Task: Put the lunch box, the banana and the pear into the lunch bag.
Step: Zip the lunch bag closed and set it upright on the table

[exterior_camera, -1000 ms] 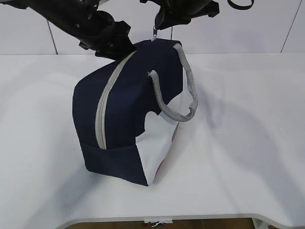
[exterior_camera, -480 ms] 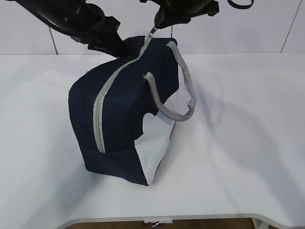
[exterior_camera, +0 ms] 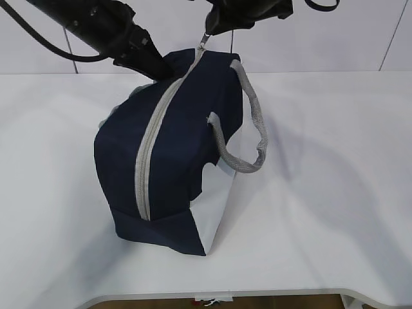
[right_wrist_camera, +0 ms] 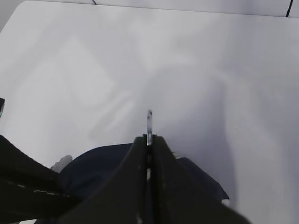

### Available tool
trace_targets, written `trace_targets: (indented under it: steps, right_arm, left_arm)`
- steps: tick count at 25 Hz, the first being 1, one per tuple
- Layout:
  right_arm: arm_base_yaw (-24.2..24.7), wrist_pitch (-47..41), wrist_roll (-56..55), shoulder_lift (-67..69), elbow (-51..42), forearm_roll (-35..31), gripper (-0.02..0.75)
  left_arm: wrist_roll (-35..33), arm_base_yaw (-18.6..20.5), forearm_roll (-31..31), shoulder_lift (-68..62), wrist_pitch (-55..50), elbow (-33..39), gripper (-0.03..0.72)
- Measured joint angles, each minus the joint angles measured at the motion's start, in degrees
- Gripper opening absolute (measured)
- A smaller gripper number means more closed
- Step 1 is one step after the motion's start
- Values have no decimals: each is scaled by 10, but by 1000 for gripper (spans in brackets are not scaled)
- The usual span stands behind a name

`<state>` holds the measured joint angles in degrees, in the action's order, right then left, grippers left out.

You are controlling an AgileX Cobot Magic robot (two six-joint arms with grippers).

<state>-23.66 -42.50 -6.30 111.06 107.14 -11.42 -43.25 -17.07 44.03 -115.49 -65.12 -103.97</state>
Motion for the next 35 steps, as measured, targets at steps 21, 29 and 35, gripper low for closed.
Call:
trace_targets:
  steps: [21,29,35]
  right_arm:
    - [26,15,7,38,0,-29,13]
    - [30,16,11,38,0,-36,13]
    - [31,25,15,53,0,-44,13]
  left_arm:
    - [-6,4,-19,30,9,0,13]
    - [-16,5,-4,32,15,0,13]
    - [-23,5,-3,32,-9,0,13]
